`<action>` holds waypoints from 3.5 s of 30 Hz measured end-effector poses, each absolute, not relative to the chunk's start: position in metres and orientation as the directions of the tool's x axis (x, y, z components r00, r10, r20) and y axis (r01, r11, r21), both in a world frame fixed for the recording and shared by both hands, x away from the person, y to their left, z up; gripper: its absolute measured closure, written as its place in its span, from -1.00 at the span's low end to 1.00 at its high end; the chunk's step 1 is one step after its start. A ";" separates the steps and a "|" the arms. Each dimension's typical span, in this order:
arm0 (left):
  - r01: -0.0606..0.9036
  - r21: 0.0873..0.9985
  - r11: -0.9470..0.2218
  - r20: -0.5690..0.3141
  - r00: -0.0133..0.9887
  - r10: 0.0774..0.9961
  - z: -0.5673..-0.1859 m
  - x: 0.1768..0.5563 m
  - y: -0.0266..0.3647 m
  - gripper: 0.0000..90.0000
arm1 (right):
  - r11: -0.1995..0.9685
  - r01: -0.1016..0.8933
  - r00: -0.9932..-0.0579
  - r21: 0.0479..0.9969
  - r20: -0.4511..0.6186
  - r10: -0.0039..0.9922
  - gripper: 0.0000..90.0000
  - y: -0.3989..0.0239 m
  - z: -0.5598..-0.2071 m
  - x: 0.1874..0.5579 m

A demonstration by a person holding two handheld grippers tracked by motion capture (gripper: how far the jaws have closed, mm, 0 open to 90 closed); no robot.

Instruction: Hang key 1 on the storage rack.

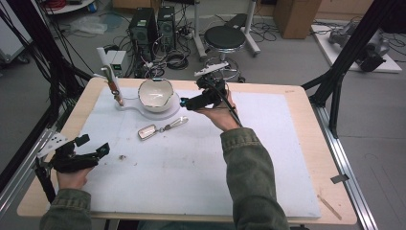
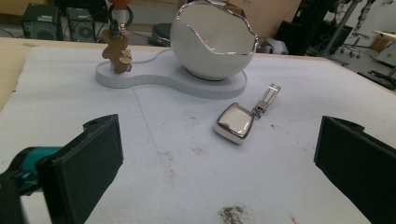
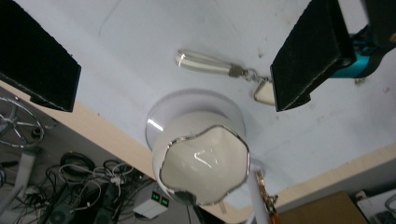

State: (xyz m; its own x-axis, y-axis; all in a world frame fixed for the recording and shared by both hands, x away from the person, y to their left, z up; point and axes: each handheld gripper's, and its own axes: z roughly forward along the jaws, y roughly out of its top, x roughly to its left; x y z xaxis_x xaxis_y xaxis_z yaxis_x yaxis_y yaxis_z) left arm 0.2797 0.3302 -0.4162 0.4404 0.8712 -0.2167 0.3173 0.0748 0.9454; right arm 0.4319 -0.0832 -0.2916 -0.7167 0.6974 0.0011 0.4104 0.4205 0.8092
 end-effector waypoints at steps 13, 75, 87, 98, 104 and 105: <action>0.320 0.945 0.064 -0.209 0.444 0.871 -0.416 0.280 0.329 -0.96 | 0.340 0.391 -0.683 0.855 0.022 0.730 -0.99 -0.123 -0.293 0.411; 0.317 0.946 0.059 -0.202 0.440 0.875 -0.416 0.281 0.327 -0.96 | 0.103 0.434 -0.501 0.895 0.145 0.853 -0.99 -0.255 -0.391 0.308; 0.319 0.946 0.058 -0.202 0.439 0.876 -0.416 0.281 0.326 -0.96 | 0.076 0.441 -0.437 0.894 0.139 0.889 -0.99 -0.276 -0.411 0.291; 0.320 0.945 0.061 -0.205 0.439 0.875 -0.416 0.282 0.326 -0.96 | 0.052 0.438 -0.385 0.897 0.135 0.913 -0.99 -0.288 -0.422 0.274; 0.325 0.944 0.058 -0.206 0.443 0.873 -0.417 0.285 0.323 -0.96 | 0.053 0.432 -0.368 0.900 0.122 0.922 -0.99 -0.291 -0.426 0.268; 0.328 0.943 0.054 -0.204 0.443 0.873 -0.417 0.285 0.323 -0.96 | 0.048 0.435 -0.367 0.899 0.129 0.921 -0.99 -0.291 -0.426 0.267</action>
State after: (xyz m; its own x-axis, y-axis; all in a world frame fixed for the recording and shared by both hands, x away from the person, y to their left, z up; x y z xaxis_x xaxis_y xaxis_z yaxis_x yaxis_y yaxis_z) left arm 0.2849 0.3228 -0.4165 0.4434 0.8729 -0.2037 0.3278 0.0535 0.9432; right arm 0.2672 -0.2907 -0.4259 -0.3665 0.9215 0.1287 0.4354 0.0476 0.8990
